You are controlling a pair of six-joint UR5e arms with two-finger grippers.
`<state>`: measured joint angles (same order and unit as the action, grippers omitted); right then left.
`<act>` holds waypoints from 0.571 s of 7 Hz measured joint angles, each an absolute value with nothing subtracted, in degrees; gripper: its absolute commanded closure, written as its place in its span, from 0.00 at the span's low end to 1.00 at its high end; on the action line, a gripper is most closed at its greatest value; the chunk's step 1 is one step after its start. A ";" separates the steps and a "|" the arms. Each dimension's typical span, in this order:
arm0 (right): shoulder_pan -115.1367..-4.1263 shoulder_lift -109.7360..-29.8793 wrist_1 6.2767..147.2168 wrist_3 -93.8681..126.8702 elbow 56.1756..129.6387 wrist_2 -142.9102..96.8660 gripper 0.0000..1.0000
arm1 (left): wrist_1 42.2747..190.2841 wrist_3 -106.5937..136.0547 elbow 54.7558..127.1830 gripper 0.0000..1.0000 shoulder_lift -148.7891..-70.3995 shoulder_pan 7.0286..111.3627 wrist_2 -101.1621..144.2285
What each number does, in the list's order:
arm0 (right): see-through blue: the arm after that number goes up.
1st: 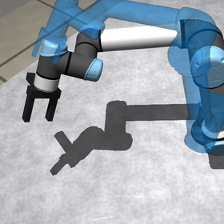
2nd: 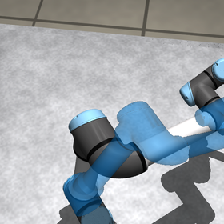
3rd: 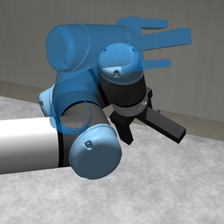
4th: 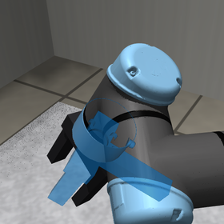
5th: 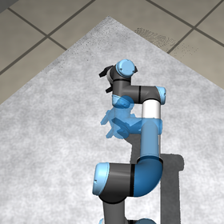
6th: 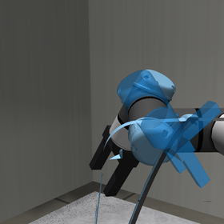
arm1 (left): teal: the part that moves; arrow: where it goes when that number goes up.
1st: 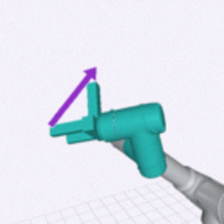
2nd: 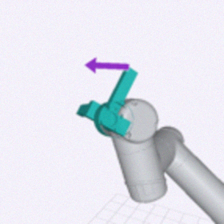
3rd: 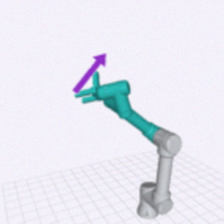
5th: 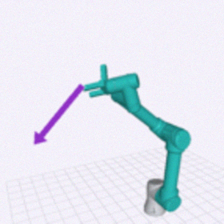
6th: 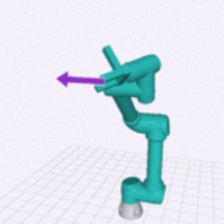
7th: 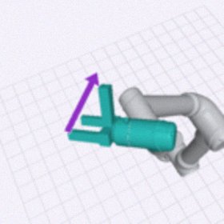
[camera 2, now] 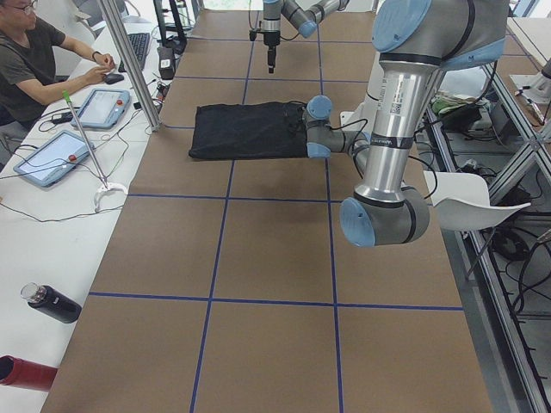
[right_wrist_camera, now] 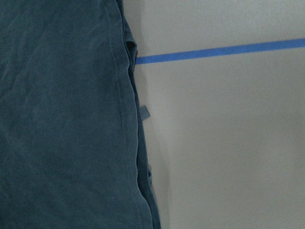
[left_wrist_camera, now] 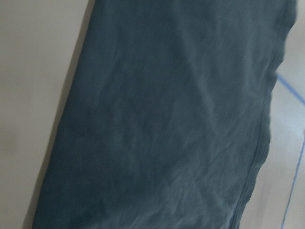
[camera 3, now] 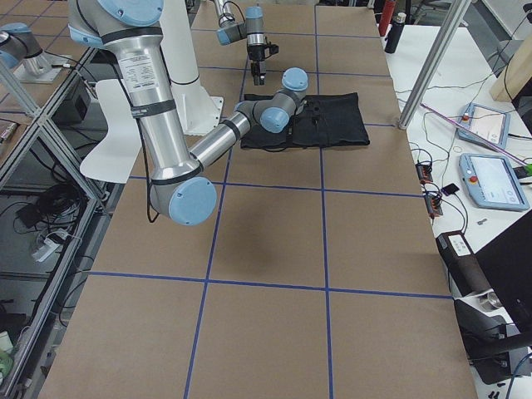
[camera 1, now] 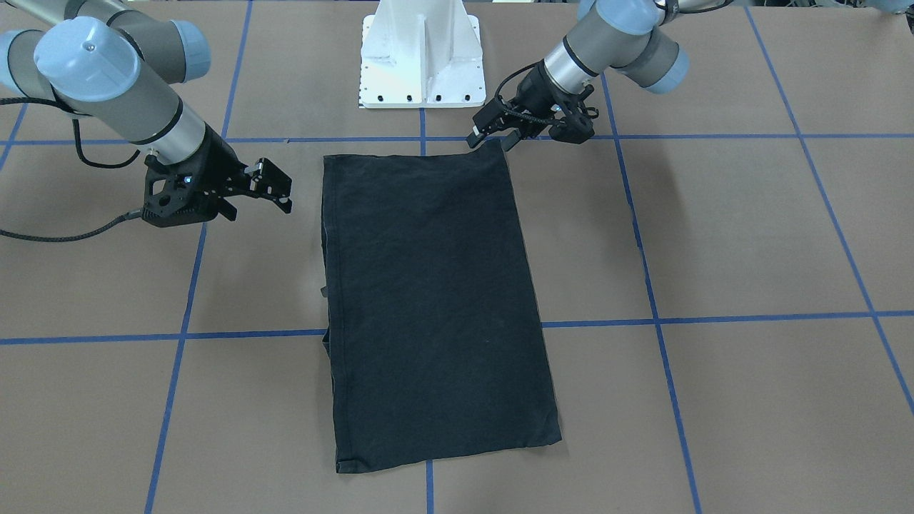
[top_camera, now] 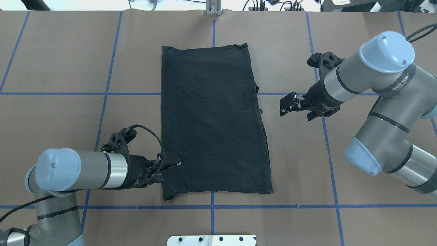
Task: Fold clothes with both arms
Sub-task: 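Move the left gripper to the hem corner nearest the robot while the right gripper withdraws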
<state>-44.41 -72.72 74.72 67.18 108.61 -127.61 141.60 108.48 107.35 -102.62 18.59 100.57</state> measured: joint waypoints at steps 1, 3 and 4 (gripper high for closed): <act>-43.76 -73.19 74.66 68.24 109.28 -128.09 0.00 | 143.00 109.55 107.13 0.00 -101.31 16.75 98.94; -43.21 -73.49 74.62 68.76 109.56 -128.28 0.00 | 143.65 110.52 105.86 0.01 -100.74 15.01 98.07; -43.19 -73.64 74.62 68.78 109.58 -128.31 0.00 | 143.69 110.66 104.81 0.01 -100.93 14.68 97.99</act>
<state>-43.19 -73.64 74.62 68.78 109.58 -128.31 143.69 110.66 104.81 -100.93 14.68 97.99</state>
